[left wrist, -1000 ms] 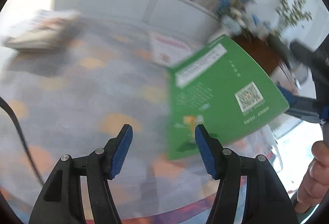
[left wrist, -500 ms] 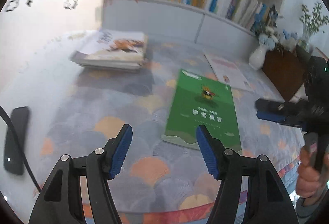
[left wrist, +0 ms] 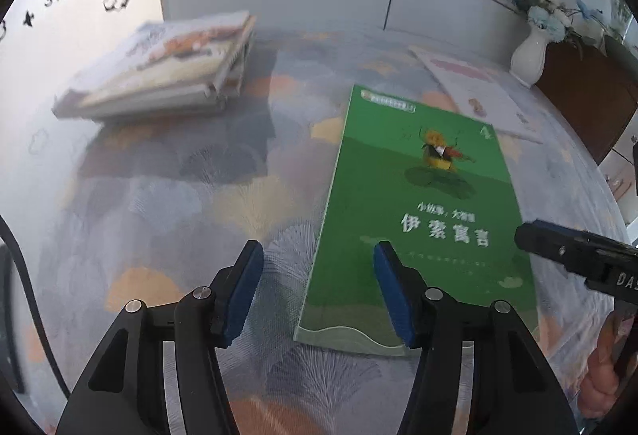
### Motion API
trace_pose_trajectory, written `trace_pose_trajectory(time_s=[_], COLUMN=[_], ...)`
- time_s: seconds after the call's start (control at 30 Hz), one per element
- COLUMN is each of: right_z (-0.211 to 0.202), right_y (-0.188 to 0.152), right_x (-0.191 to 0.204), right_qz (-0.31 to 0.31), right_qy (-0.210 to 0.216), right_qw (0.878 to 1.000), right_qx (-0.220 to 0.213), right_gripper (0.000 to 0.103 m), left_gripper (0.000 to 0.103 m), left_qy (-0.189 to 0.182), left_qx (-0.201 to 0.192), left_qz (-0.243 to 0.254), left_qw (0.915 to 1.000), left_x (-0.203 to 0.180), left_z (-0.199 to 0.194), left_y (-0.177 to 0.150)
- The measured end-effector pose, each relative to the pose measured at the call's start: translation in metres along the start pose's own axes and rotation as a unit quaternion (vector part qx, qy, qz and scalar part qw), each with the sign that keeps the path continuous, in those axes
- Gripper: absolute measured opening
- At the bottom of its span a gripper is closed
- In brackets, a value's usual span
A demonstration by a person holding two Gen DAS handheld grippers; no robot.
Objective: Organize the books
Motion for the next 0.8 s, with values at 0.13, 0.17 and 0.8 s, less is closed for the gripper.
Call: trace_pose_trajectory(time_s=[0.13, 0.17, 0.8], right_z=[-0.001, -0.001, -0.001], right_y=[0.001, 0.002, -0.001], right_x=[-0.001, -0.002, -0.004], right_qz=[0.019, 0.023, 0.011], right_qy=[0.045, 0.055, 0.059], right_qw=[0.999, 0.998, 0.998], right_qx=[-0.003, -0.003, -0.019], right_gripper=[0.056, 0.056, 0.058], left_gripper=[0.054, 0.054, 0.055], left_qy=[-0.03, -0.033, -0.225], left_qx=[0.004, 0.003, -0.066], left_qz=[0.0, 0.001, -0.109], left_qw=[0.9996, 0.9994, 0.9659], left_x=[-0.005, -0.007, -0.003], left_z=[0.003, 0.003, -0.041], left_y=[0.001, 0.001, -0.009])
Point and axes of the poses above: each gripper's, at about its wrist camera, not at the fingertips, and z roughly the way its jaws point, x to its left, y to its top, the point moved 4 cm from there along z, roughly the way its jaws point, and after that the axes turned 8 degrees about z, right-handed, at the moved point
